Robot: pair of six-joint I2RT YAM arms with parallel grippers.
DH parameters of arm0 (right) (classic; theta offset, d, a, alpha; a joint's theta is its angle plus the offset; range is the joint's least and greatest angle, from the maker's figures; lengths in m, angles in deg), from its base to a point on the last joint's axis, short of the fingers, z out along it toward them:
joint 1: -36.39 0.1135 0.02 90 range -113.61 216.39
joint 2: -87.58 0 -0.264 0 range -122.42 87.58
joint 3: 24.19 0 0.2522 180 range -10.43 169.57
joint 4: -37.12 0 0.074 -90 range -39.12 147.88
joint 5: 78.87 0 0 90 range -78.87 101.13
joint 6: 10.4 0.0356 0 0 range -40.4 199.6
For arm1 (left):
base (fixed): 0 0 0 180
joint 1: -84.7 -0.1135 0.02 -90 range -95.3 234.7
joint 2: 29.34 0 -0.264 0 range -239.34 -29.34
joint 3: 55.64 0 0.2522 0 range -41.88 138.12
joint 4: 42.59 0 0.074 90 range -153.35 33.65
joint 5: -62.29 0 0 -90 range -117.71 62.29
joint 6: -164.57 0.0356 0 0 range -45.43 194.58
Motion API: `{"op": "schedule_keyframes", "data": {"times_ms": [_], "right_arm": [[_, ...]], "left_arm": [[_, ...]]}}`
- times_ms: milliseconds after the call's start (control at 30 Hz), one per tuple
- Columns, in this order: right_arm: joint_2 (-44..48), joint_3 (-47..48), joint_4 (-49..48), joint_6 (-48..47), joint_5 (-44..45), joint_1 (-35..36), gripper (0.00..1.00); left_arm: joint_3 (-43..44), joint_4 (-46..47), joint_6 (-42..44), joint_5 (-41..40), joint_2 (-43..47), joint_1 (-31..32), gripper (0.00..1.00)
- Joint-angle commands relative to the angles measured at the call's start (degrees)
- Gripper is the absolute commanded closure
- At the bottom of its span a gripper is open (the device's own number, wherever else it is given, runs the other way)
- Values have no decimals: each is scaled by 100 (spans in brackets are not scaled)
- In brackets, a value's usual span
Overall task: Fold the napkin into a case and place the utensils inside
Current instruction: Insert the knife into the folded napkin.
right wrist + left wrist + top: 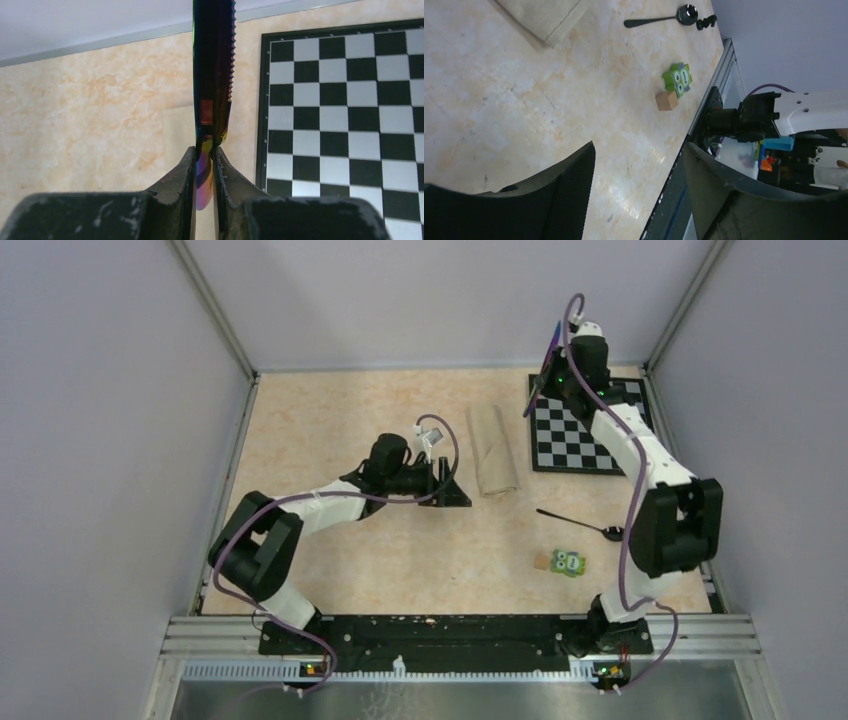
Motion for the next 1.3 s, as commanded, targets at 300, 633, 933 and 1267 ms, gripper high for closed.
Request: {"op": "schedule_keyframes", "data": {"times_ms": [300, 633, 933, 1267], "right_arm": [[-2614, 2983, 944, -703, -286, 591, 100], [-3606, 3987, 1575, -987, 174, 1153, 100], [-3777, 3813, 1677, -974, 286, 1267, 100], [-3714, 3549, 2017, -957, 465, 1336, 100]], "left_arm": [[-61, 3707, 123, -1435, -1303, 760, 54], [473, 3901, -49, -1238, -2378, 853, 67], [560, 3544, -326, -1498, -2886, 868, 75], [570, 3389, -639, -1614, -3192, 729, 77]]}}
